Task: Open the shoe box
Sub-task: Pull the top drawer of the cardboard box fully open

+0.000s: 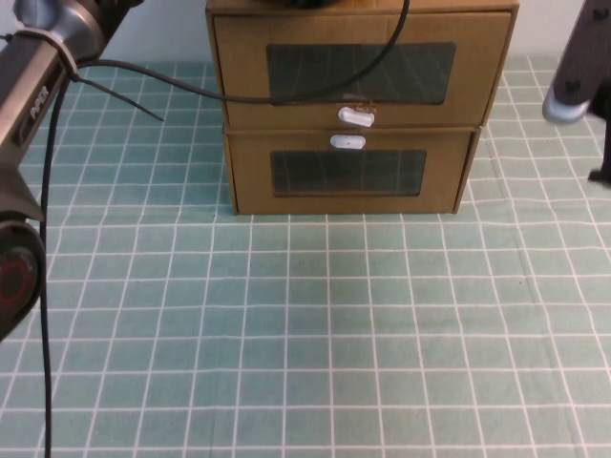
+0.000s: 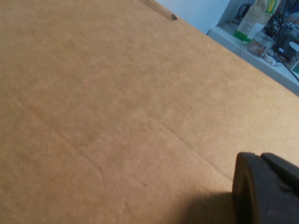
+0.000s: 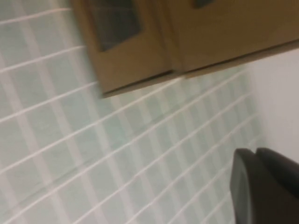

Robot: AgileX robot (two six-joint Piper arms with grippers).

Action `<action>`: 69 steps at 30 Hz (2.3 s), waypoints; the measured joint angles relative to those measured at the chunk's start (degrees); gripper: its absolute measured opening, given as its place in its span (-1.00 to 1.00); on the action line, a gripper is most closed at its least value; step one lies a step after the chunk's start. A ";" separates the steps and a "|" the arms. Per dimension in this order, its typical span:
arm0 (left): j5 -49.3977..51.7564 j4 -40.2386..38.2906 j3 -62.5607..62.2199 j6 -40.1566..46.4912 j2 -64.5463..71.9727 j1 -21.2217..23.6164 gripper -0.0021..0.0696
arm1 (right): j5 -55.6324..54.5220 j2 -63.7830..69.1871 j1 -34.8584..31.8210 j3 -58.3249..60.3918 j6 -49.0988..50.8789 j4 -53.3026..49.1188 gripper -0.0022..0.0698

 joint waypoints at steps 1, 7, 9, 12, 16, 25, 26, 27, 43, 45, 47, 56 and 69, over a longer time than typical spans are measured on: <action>0.00 0.00 0.07 0.00 0.00 0.03 -0.96 | -2.13 0.00 0.41 -0.10 1.01 -1.53 -0.98; 0.00 0.00 -0.03 -1.13 0.00 0.03 -0.96 | -9.62 0.84 8.51 -0.14 3.95 -8.24 -0.98; 0.00 0.00 -0.03 -1.67 0.00 0.03 -0.96 | -9.74 2.20 13.15 -0.14 4.17 -10.46 -0.98; 0.44 0.12 -0.16 -2.34 0.00 0.12 -0.96 | -10.28 4.93 19.76 -0.14 9.33 -18.94 -0.98; 1.77 0.12 -0.28 -2.42 0.00 0.15 -0.96 | -9.55 9.80 26.82 -0.14 37.66 -49.40 -0.98; 2.58 0.12 -0.28 -2.42 0.00 0.24 -0.96 | -0.87 18.84 34.85 -0.14 77.82 -88.13 -0.98; 2.58 0.12 -0.28 -2.42 0.00 0.24 -0.96 | -0.75 19.53 35.22 -0.14 78.75 -88.73 -0.98; 2.58 0.12 -0.28 -2.42 0.00 0.24 -0.96 | -0.32 20.40 35.61 -0.14 80.18 -89.44 -0.98; 2.72 0.12 -0.28 -2.42 0.00 0.24 -0.96 | 6.44 28.68 33.91 -0.53 92.19 -92.84 0.01; 2.72 0.12 -0.31 -2.42 0.00 0.24 -0.96 | 6.44 29.20 33.30 -1.11 93.10 -92.84 0.04; 2.76 0.12 -0.31 -2.46 0.00 0.24 -0.96 | 6.34 29.85 32.50 -2.29 93.49 -92.84 0.05; 2.76 0.12 -0.31 -2.46 0.00 0.24 -0.96 | 4.07 32.19 30.31 -6.95 93.99 -92.93 0.06; 2.76 0.12 -0.31 -2.46 0.00 0.24 -0.96 | 1.65 37.16 28.68 -11.61 93.99 -93.46 0.06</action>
